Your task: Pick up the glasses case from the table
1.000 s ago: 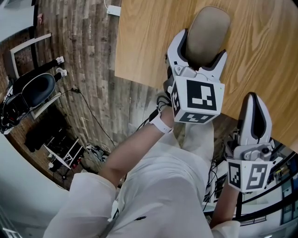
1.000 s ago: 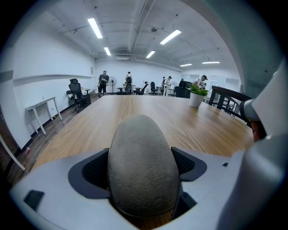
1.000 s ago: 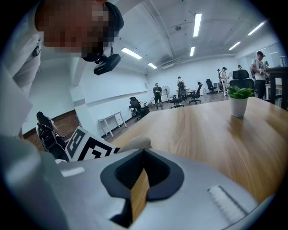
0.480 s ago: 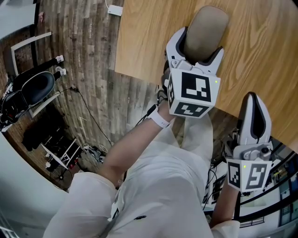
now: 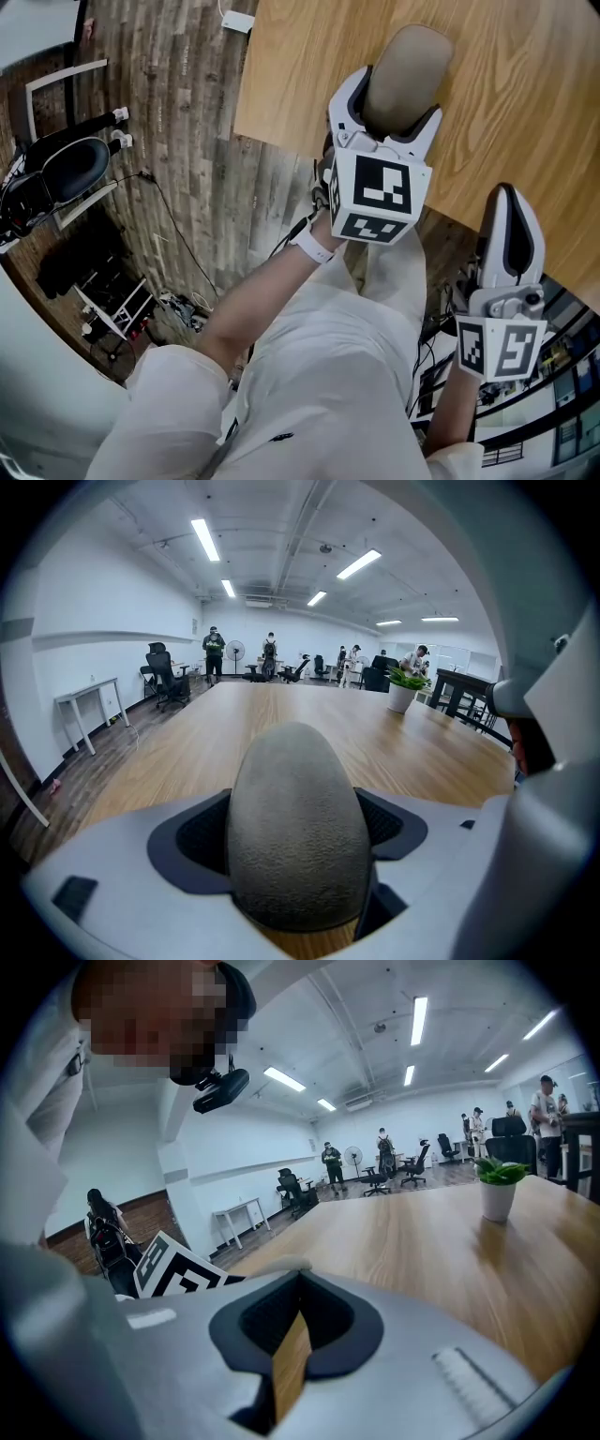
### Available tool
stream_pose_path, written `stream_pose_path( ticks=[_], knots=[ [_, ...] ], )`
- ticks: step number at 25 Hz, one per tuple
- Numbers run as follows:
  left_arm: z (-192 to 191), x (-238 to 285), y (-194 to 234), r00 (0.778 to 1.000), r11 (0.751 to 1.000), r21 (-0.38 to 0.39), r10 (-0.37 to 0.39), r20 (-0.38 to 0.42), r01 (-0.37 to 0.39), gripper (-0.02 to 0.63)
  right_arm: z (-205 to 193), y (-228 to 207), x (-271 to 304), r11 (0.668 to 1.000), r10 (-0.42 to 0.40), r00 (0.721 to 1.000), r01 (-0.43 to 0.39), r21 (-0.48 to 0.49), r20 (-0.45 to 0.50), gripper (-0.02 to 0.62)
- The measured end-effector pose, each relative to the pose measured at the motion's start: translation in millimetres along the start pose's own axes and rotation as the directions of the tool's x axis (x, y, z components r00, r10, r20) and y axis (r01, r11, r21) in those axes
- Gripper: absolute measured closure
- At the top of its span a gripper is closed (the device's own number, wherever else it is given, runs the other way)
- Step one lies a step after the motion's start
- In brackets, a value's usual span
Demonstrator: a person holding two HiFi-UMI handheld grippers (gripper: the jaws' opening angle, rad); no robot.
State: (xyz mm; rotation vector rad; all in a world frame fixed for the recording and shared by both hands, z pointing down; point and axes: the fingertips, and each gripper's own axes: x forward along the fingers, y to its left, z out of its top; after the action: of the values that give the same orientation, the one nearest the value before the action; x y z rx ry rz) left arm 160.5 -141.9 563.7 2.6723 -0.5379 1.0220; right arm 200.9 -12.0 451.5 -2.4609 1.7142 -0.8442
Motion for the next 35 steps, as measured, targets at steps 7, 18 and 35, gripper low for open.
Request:
stream_pose_path(
  ticks=[7,18,35],
  knots=[
    [3,-30,-9,1.0,1.0,0.0,0.005,0.017,-0.005,0.208,21,11,-16,0.999,0.026,0.999,-0.025,-0.027,0.039,0.584],
    [19,-78,-23,0.999,1.0,-0.012,-0.003,0.045,0.003,0.207,50,19,-46,0.997,0.041,0.996,-0.035,-0.069,0.085,0.584],
    [54,-176,-10,0.989,0.998,-0.052,0.034,0.147,-0.027,0.207,91,56,-86,0.991,0.057,0.989,-0.039,-0.127,0.136,0.584]
  ],
)
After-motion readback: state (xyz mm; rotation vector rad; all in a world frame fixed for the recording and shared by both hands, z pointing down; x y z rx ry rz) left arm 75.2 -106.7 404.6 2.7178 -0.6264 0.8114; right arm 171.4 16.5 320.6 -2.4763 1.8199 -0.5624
